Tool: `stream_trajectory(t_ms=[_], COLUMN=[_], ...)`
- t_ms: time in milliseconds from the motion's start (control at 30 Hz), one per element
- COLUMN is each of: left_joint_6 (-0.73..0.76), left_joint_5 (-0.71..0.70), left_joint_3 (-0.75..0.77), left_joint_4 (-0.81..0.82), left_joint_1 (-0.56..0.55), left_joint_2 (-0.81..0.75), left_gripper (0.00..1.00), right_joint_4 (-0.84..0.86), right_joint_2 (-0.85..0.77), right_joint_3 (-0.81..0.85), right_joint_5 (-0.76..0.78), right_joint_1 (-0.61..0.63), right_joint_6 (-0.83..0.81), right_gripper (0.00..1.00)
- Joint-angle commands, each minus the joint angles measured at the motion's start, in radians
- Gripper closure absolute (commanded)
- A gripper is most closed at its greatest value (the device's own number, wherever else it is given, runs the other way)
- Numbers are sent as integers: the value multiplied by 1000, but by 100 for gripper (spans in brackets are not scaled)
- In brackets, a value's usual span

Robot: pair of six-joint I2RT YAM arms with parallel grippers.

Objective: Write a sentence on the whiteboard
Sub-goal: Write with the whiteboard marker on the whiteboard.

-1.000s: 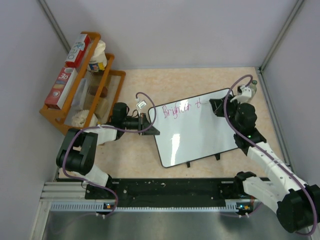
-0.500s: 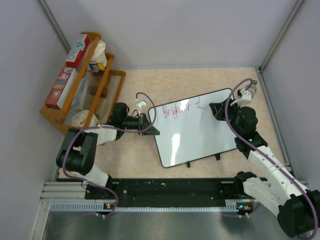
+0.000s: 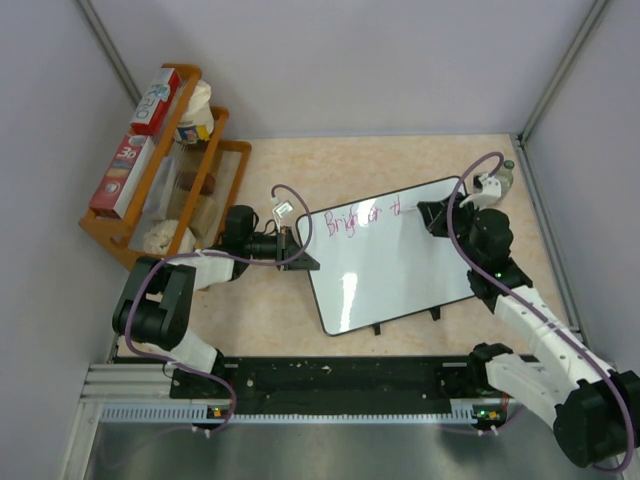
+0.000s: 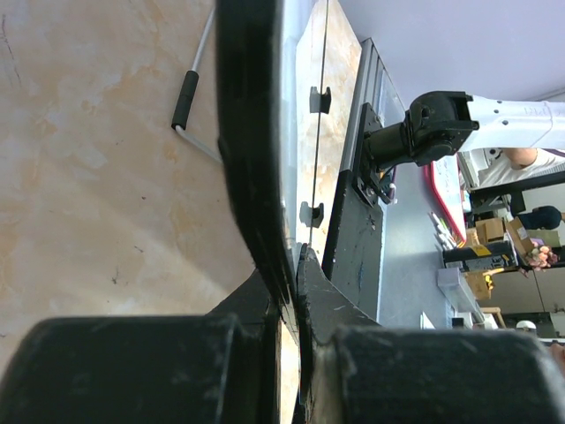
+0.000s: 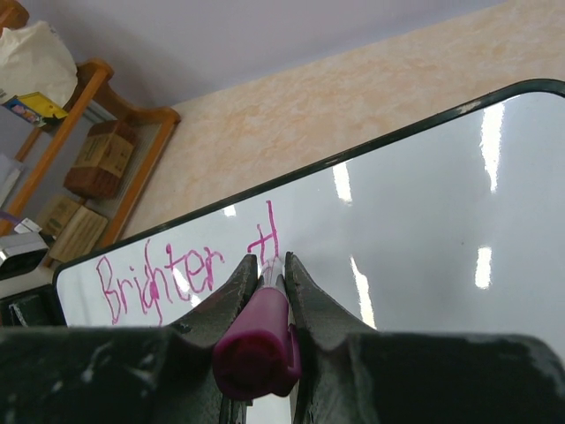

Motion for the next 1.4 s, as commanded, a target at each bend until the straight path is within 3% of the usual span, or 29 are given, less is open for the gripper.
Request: stream_trajectory(t_ms=[0, 467, 1367], left_joint_6=[210, 210, 210], left_joint_5=[-78, -78, -78], left_joint_3=[-37, -34, -34], left_joint_4=[11, 9, 9], left_joint_1=[-27, -27, -27], left_joint_2=[12, 14, 14], left_gripper=[100, 100, 100], right_joint_4=[23, 2, -61], right_joint_2=[26, 38, -51], right_joint_3=[62, 88, -17], right_joint_5=[46, 81, 31], right_joint_1=[-6, -6, -8], right_joint_6=[-26, -44, -46], right_gripper=[100, 100, 100])
